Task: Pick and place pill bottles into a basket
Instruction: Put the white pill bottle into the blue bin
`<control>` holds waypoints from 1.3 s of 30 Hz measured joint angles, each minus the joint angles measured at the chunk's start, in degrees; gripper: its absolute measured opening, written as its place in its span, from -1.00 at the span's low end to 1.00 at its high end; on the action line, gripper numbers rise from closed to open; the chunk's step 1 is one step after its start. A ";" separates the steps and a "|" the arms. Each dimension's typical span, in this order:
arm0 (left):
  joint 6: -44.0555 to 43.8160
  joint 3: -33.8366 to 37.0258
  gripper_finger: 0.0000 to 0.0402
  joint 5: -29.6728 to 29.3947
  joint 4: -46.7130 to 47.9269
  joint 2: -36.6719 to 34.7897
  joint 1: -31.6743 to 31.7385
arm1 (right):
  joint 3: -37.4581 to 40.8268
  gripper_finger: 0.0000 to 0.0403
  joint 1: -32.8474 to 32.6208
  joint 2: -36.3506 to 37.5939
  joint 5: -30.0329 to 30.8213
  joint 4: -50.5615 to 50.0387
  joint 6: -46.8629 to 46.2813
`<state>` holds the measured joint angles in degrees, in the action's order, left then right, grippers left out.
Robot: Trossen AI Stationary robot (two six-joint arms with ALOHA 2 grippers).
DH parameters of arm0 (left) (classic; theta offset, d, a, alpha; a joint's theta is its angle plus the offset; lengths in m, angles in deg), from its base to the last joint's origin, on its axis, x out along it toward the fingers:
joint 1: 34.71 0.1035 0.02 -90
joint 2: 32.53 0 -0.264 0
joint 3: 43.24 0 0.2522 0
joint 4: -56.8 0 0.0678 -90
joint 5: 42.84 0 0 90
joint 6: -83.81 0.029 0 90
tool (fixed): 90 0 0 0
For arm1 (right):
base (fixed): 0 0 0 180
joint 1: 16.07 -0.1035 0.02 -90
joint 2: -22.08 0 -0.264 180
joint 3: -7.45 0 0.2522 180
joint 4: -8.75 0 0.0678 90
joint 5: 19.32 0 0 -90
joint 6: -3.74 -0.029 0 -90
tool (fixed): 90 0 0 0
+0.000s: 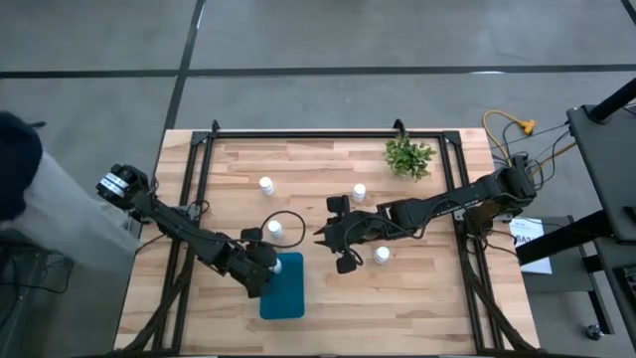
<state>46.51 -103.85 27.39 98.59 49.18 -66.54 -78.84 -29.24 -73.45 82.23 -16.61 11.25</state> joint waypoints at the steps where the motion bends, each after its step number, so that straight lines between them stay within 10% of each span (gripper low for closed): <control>1: 0.00 0.00 0.06 0.00 0.00 -0.04 0.00 | 0.00 -0.58 0.00 0.00 0.00 0.00 0.00; 18: 5.19 -5.27 0.07 -2.15 1.33 -0.32 -0.02 | 0.00 -0.64 0.00 0.00 0.00 0.23 0.11; 39: 16.27 -12.82 0.07 -38.25 8.55 -14.33 -0.02 | 0.00 -0.66 0.02 0.55 0.06 -0.08 0.37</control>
<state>62.78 -116.68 -10.87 107.14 34.85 -66.56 -78.84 -29.22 -72.90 82.29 -16.70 11.62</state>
